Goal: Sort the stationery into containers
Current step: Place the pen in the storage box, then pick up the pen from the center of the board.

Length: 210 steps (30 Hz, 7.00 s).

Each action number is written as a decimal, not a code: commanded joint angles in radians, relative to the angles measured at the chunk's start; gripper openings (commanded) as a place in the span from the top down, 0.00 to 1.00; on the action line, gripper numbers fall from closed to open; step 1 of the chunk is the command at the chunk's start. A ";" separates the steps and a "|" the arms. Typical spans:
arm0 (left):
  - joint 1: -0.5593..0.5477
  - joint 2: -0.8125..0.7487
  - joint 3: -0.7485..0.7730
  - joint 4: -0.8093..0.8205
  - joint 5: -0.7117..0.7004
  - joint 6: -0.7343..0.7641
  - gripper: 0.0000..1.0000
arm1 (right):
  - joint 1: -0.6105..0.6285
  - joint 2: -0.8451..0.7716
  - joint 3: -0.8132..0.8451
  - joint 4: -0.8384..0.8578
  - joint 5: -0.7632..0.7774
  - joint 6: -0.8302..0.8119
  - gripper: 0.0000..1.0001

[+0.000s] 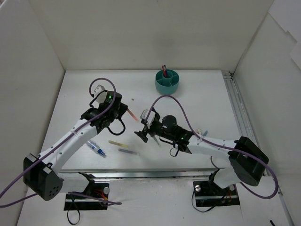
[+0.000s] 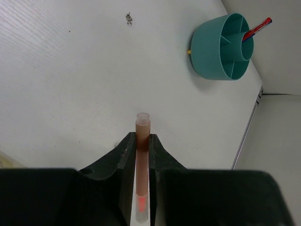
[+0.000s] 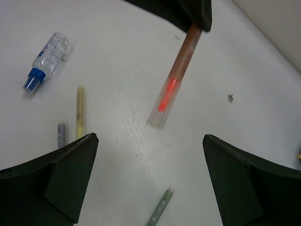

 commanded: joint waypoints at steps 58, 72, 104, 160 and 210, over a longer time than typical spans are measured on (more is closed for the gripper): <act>0.093 -0.254 -0.140 0.019 -0.060 0.661 0.00 | -0.420 0.256 1.031 -1.362 0.127 -0.805 1.00; 0.181 -0.249 -0.170 0.007 0.017 0.738 0.00 | -0.464 0.795 1.692 -1.700 0.328 -1.059 1.00; 0.328 -0.123 -0.200 0.068 0.276 0.832 0.00 | -0.470 0.962 1.735 -1.401 0.380 -1.040 0.61; -0.198 0.783 0.384 -0.236 0.362 0.312 0.55 | -0.269 -0.423 0.105 -0.732 1.259 0.481 0.02; -0.146 0.147 0.088 0.197 0.153 0.051 1.00 | -0.093 -0.156 -0.086 0.162 0.077 0.130 0.21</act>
